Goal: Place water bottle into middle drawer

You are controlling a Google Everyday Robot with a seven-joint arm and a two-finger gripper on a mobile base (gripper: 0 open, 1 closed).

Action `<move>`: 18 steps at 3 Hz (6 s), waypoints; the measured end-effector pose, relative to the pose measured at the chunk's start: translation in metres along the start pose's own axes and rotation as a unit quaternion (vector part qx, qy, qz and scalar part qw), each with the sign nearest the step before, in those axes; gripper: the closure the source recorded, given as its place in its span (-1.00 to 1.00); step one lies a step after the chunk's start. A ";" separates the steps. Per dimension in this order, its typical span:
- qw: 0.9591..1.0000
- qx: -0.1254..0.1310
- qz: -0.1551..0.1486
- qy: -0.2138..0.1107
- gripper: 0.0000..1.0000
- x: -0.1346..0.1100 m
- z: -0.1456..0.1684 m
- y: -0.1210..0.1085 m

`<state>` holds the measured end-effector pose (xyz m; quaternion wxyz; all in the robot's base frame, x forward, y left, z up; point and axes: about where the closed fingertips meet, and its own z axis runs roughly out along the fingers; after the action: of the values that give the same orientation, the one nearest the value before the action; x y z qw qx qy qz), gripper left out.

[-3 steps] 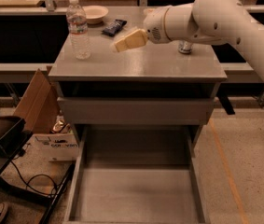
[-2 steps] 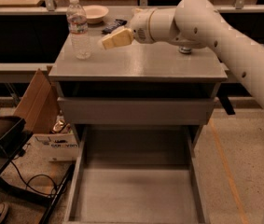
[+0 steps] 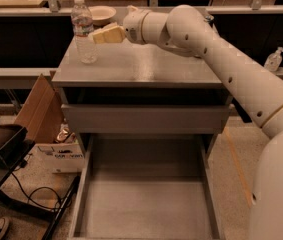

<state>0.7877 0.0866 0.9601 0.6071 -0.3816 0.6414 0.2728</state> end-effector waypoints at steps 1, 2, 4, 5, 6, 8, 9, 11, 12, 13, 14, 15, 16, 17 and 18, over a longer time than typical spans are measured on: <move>1.000 -0.011 0.019 -0.016 -1.00 -0.002 0.023 0.008; 0.999 -0.037 0.027 -0.019 -1.00 -0.001 0.048 0.025; 0.996 -0.076 0.025 -0.031 -0.48 -0.005 0.098 0.049; 0.996 -0.083 0.024 -0.037 -0.02 -0.006 0.106 0.053; 0.996 -0.081 0.025 -0.036 0.45 -0.003 0.106 0.052; 0.995 -0.084 0.025 -0.036 1.00 -0.004 0.109 0.056; 0.995 -0.078 0.019 -0.058 1.00 -0.016 0.093 0.067; 0.994 0.025 -0.002 -0.105 1.00 0.008 0.007 0.076; 0.994 0.051 0.002 -0.100 1.00 0.022 -0.013 0.078; 0.994 0.051 0.002 -0.100 1.00 0.021 -0.013 0.077; 0.994 0.051 0.002 -0.100 1.00 0.021 -0.013 0.077; 0.994 0.047 -0.003 -0.095 1.00 0.004 -0.009 0.063; 0.993 0.005 -0.008 -0.117 1.00 -0.092 0.008 0.066; 0.994 -0.011 -0.012 -0.109 1.00 -0.139 0.013 0.054; 0.997 -0.002 -0.023 -0.075 1.00 -0.136 -0.006 0.032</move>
Offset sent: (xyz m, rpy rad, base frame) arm 0.0070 0.0864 -0.0133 0.0755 0.0556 0.1286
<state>0.7545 0.1210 1.0915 0.6592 -0.3758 0.5843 0.2877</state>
